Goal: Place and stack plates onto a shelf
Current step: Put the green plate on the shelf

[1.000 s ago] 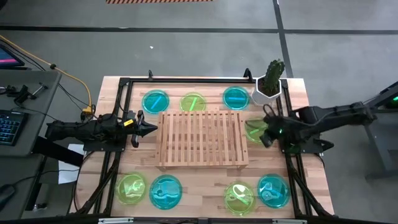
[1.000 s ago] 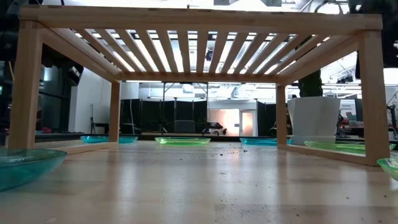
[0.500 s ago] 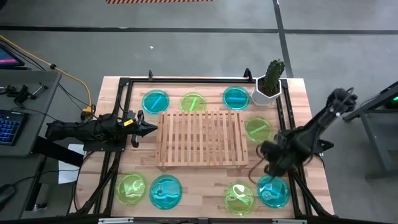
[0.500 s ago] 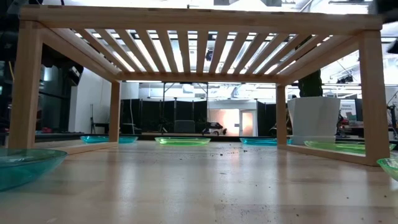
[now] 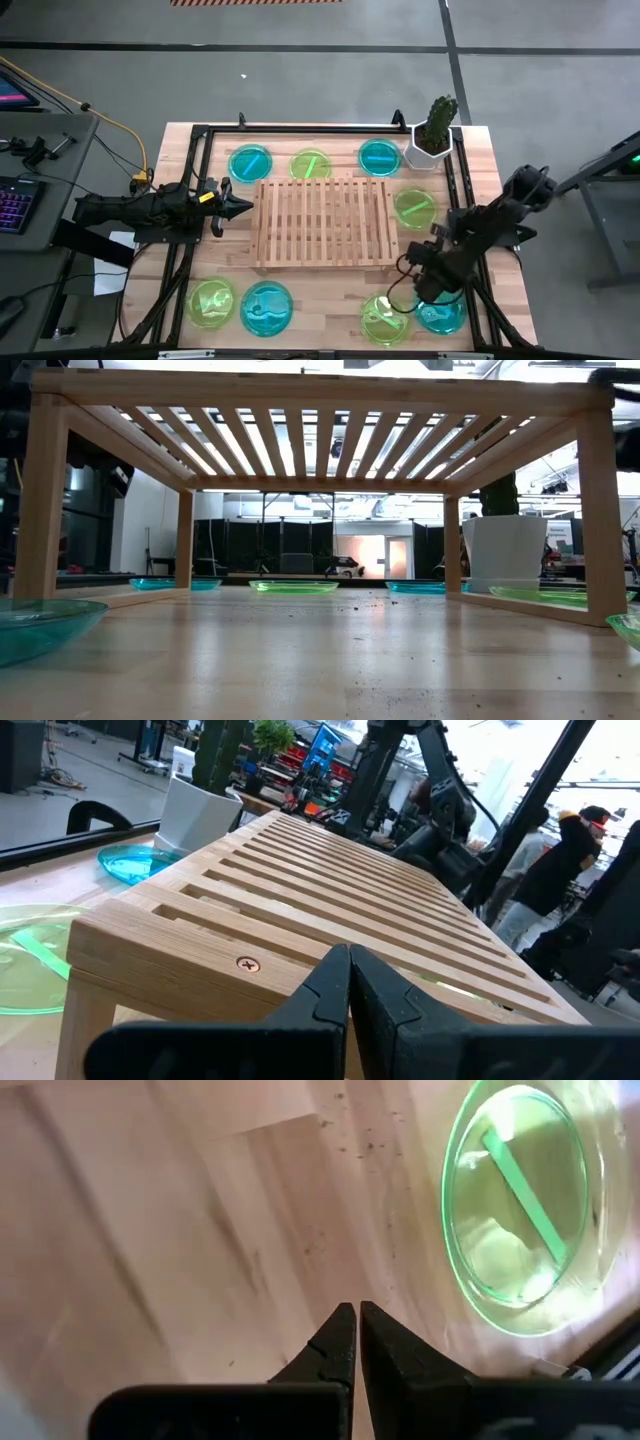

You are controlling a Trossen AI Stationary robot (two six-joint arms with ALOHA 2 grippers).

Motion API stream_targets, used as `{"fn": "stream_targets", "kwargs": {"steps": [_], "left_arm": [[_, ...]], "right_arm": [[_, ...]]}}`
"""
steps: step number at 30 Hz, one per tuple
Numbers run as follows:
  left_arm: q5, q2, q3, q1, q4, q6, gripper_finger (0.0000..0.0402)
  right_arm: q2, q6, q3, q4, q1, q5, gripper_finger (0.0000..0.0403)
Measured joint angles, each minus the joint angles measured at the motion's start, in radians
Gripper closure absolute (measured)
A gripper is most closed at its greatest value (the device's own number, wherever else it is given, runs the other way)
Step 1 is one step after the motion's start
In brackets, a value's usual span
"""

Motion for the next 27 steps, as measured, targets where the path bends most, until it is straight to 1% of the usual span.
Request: {"fn": "stream_targets", "kwargs": {"steps": [4,8,11,15,20,23,27], "left_arm": [[0.000,0.000,0.000,0.000,0.000,0.000,0.0402],[0.000,0.000,0.000,0.000,0.000,0.000,0.0402],[0.000,0.000,0.000,0.000,0.000,0.000,0.0402],[0.000,0.000,0.000,0.000,0.000,0.000,0.0401],[0.000,0.000,0.000,0.000,0.000,0.000,0.0402],[0.000,0.000,0.000,0.000,0.000,0.000,0.0402],[0.000,0.000,0.000,0.000,0.000,0.000,0.0402]], "right_arm": [[0.023,-0.057,0.000,0.006,-0.056,0.010,0.0398],[0.024,-0.116,0.000,0.010,-0.113,0.019,0.0373],[0.021,-0.140,0.000,0.012,-0.138,0.020,0.0341],[0.019,-0.171,-0.001,0.010,-0.161,0.029,0.0288],[0.019,-0.272,-0.001,0.020,-0.196,0.045,0.0230],[0.019,-0.296,-0.001,0.028,-0.207,0.060,0.0216],[0.019,-0.228,-0.001,0.027,-0.191,0.117,0.0213]]}}
